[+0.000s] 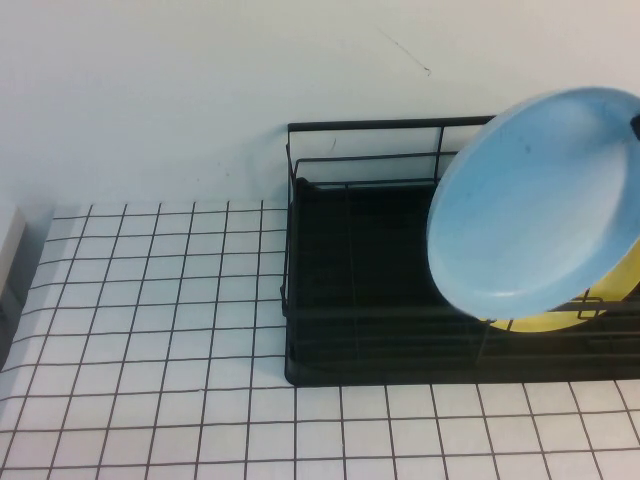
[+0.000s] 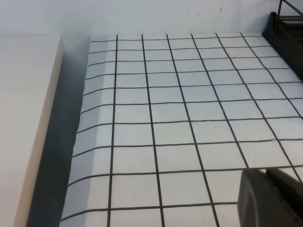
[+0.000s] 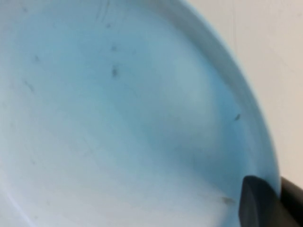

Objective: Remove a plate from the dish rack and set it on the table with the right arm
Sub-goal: Place the plate from the table

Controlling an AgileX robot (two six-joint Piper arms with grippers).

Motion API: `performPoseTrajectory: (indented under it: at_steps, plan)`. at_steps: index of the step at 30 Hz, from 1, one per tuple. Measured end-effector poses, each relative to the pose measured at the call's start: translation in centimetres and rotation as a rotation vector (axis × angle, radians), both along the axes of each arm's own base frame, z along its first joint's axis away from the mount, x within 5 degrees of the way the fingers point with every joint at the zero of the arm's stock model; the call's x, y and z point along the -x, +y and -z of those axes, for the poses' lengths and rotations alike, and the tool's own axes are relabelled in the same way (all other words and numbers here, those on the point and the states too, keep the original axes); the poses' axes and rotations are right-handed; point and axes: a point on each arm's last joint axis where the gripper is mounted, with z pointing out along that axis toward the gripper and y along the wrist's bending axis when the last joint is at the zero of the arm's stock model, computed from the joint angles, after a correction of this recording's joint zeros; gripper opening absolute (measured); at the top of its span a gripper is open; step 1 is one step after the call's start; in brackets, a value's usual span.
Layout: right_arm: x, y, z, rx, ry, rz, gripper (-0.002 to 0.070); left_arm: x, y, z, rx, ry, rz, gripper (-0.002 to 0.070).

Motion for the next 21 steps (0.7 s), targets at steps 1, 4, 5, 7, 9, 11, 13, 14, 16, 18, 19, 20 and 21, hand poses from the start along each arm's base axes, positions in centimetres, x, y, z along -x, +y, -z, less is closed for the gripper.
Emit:
performPoseTrajectory:
  at_steps: [1,4,5,7,9,11,13,14,16,18,19,20,21]
  plan:
    - [0.6,0.2,-0.3,-0.015,0.012,-0.018,0.0010,0.0,0.0,0.0,0.000,0.000,0.000,-0.0003]
    - [1.9,0.6,-0.2,-0.051,0.133,-0.067,0.0009,0.0,0.0,0.0,0.000,0.000,0.000,-0.0003]
    - [2.1,0.6,0.1,-0.047,0.176,-0.068,0.0009,0.0,0.0,0.0,0.000,0.000,0.000,-0.0003]
    - [2.6,0.5,1.1,-0.019,0.314,-0.067,0.0009,0.0,0.0,0.0,-0.003,0.000,0.001,-0.0003]
    - [2.8,0.1,2.4,0.023,0.435,-0.030,0.0009,0.0,0.0,0.0,-0.005,0.000,0.001,-0.0003]
    - [2.5,-0.4,4.1,0.043,0.542,0.025,0.0009,0.0,0.0,0.0,-0.005,0.000,0.001,-0.0003]
    - [2.3,-0.7,6.0,0.055,0.634,0.068,0.0009,0.0,0.0,0.0,-0.005,0.000,0.001,-0.0003]
    - [2.2,-0.8,7.1,0.065,0.676,0.083,0.0009,0.0,0.0,0.0,-0.005,0.000,0.001,-0.0003]
    - [2.0,-1.1,9.3,0.084,0.753,0.103,0.0009,0.0,0.0,0.0,-0.003,0.000,0.001,-0.0003]
    - [1.7,-1.3,11.3,0.103,0.799,0.129,0.0009,0.0,0.0,0.0,-0.003,0.000,0.001,-0.0003]
    - [1.4,-1.5,12.2,0.114,0.818,0.143,0.0009,0.0,0.0,0.0,-0.003,0.000,0.001,-0.0004]
    - [1.1,-1.6,12.9,0.121,0.835,0.156,0.0009,0.0,0.0,0.0,-0.003,0.000,0.001,-0.0003]
    - [0.8,-1.8,13.6,0.125,0.849,0.179,0.0009,0.0,0.0,0.0,-0.003,0.000,0.001,-0.0003]
